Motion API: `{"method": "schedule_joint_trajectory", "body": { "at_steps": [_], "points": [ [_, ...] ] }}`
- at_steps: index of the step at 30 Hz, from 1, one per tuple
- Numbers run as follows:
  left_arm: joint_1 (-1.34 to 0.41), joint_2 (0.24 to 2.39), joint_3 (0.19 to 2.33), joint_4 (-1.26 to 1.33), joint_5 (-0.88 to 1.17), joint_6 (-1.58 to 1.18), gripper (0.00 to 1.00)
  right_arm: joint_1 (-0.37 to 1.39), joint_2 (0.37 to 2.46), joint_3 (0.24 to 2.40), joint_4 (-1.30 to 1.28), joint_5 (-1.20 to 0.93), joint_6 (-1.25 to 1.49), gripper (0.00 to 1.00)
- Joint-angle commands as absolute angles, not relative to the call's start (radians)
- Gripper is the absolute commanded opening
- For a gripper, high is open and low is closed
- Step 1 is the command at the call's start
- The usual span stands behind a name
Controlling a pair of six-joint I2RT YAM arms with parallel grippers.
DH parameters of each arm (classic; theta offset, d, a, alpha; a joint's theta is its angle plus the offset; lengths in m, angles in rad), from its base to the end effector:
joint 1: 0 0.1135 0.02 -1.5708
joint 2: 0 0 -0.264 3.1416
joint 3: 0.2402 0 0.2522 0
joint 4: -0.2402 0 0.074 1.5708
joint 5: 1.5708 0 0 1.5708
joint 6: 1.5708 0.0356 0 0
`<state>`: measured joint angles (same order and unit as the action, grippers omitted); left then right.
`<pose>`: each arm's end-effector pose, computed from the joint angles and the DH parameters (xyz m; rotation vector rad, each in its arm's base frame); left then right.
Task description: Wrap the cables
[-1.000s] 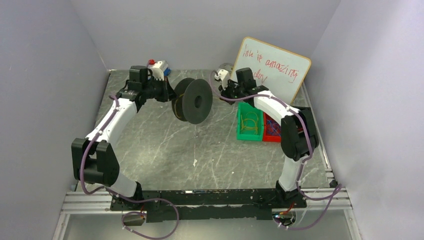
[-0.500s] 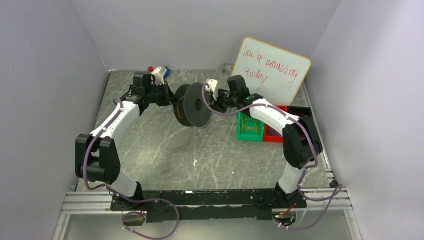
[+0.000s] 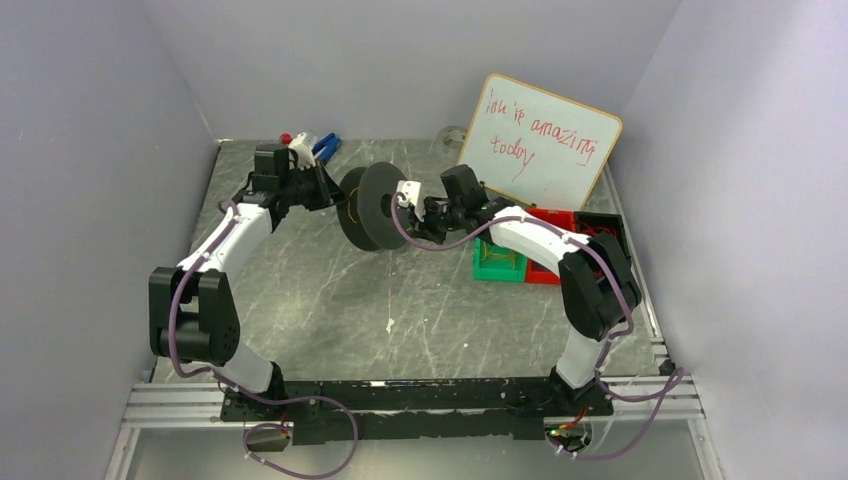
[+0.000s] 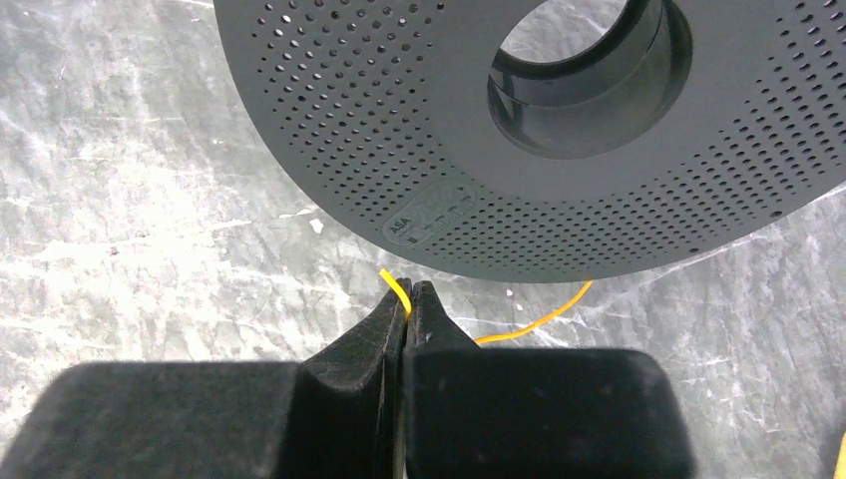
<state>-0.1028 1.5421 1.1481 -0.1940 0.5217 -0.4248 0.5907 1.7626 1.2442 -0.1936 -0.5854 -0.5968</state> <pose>0.3452 -0.0535 0.2806 -0.0419 2.1961 -0.8638 0.3141 0.2343 0.2357 -1.4844 1.6558 0.6608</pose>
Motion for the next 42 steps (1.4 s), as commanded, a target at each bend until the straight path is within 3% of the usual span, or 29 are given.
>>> {"method": "schedule_joint_trajectory", "body": {
  "at_steps": [1,7,27,39,42],
  "points": [
    [-0.100,1.531,1.157,-0.090,0.578,-0.443,0.03,0.592,1.757,1.260,-0.193,-0.603,-0.622,0.00],
    [-0.107,1.547,1.150,-0.096,0.557,-0.401,0.03,0.595,1.779,1.275,-0.175,-0.608,-0.605,0.00],
    [-0.342,1.566,1.278,-0.271,0.217,-0.116,0.02,0.535,1.905,1.293,-0.004,-0.706,-0.288,0.00],
    [-0.430,1.609,1.303,-0.282,0.171,-0.040,0.03,0.504,1.917,1.271,0.081,-0.747,-0.219,0.00],
    [-0.437,1.620,1.307,-0.282,0.176,-0.039,0.09,0.505,1.922,1.272,0.083,-0.757,-0.213,0.00]
  ]
}}
